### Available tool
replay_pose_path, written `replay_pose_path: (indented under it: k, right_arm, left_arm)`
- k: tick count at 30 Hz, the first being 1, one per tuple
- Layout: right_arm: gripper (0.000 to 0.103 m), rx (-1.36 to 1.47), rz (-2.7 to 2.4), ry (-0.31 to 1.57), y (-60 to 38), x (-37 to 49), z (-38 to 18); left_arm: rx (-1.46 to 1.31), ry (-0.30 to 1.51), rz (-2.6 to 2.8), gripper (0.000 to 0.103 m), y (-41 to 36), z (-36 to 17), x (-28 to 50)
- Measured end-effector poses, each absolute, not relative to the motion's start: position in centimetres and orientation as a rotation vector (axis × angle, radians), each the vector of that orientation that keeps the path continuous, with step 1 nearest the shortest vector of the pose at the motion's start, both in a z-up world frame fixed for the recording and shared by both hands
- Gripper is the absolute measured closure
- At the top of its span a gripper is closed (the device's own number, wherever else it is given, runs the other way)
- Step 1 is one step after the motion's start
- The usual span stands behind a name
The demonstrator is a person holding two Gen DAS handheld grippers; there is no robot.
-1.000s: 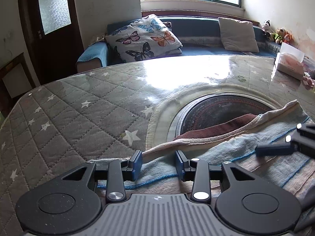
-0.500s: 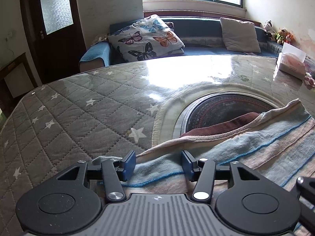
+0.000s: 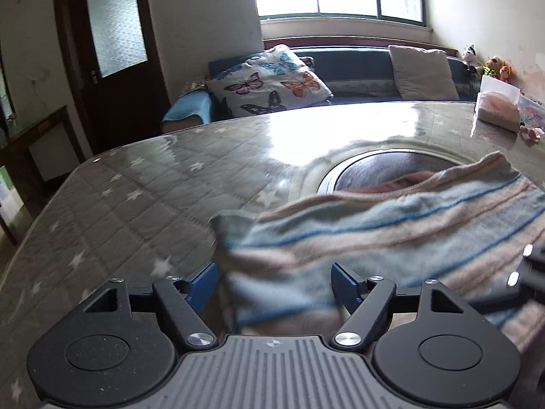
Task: Fold clothes
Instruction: 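Release the shirt and smooth the folded bundle with both grippers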
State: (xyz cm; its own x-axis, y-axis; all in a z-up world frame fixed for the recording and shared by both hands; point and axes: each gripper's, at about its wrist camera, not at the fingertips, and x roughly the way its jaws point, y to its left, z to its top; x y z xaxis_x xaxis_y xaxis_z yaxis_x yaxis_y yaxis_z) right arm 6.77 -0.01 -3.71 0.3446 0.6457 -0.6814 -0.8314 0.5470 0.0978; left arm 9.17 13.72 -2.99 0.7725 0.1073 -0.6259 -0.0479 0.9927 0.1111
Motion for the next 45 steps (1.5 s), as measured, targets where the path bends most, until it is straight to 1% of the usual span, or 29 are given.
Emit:
replay_pose_path:
  k: [2, 7, 14, 16, 19, 20, 21, 22, 24, 28, 29, 30, 32, 45]
  right_arm:
    - [0.013, -0.283, 0.957, 0.741, -0.7, 6.8, -3.7]
    - [0.011, -0.267, 0.909, 0.747, -2.6, 7.0, -3.7]
    - [0.009, -0.232, 0.812, 0.75, -5.8, 7.7, -3.4]
    - [0.009, -0.214, 0.769, 0.756, -7.1, 8.1, -3.5]
    - [0.009, -0.187, 0.707, 0.762, -9.2, 8.7, -3.5]
    - [0.009, -0.182, 0.696, 0.759, -9.8, 8.8, -3.5]
    - [0.009, -0.176, 0.684, 0.757, -10.3, 8.9, -3.4]
    - [0.009, -0.171, 0.673, 0.755, -10.8, 8.9, -3.4]
    - [0.009, -0.16, 0.65, 0.75, -11.9, 9.1, -3.3]
    - [0.007, -0.138, 0.605, 0.74, -14.0, 9.5, -3.2]
    - [0.007, -0.135, 0.598, 0.739, -14.4, 9.5, -3.2]
    - [0.007, -0.134, 0.593, 0.74, -14.7, 9.5, -3.2]
    - [0.007, -0.133, 0.584, 0.743, -15.3, 9.4, -3.3]
    - [0.007, -0.124, 0.523, 0.758, -19.1, 8.7, -3.5]
  left_arm:
    - [0.073, 0.684, 0.095, 0.021, 14.1, -3.1, 8.5]
    - [0.03, 0.687, 0.124, 0.018, 15.0, -3.3, 6.8]
    - [-0.03, 0.691, 0.163, 0.018, 16.2, -3.6, 4.4]
    - [-0.048, 0.692, 0.174, 0.023, 16.5, -3.7, 3.7]
    - [-0.065, 0.695, 0.15, 0.036, 16.3, -3.7, 3.4]
    - [-0.068, 0.695, 0.141, 0.042, 16.2, -3.7, 3.4]
    - [-0.072, 0.696, 0.133, 0.046, 16.1, -3.6, 3.3]
    - [-0.07, 0.698, 0.127, 0.048, 15.9, -3.6, 3.2]
    - [-0.076, 0.699, 0.109, 0.058, 15.7, -3.6, 3.2]
    - [-0.088, 0.71, 0.089, 0.065, 15.6, -3.6, 3.0]
    - [-0.093, 0.713, 0.08, 0.069, 15.6, -3.6, 3.0]
    - [-0.094, 0.715, 0.076, 0.072, 15.5, -3.7, 2.9]
    - [-0.095, 0.72, 0.07, 0.073, 15.4, -3.7, 2.7]
    - [-0.088, 0.73, 0.043, 0.073, 14.6, -3.5, 0.6]
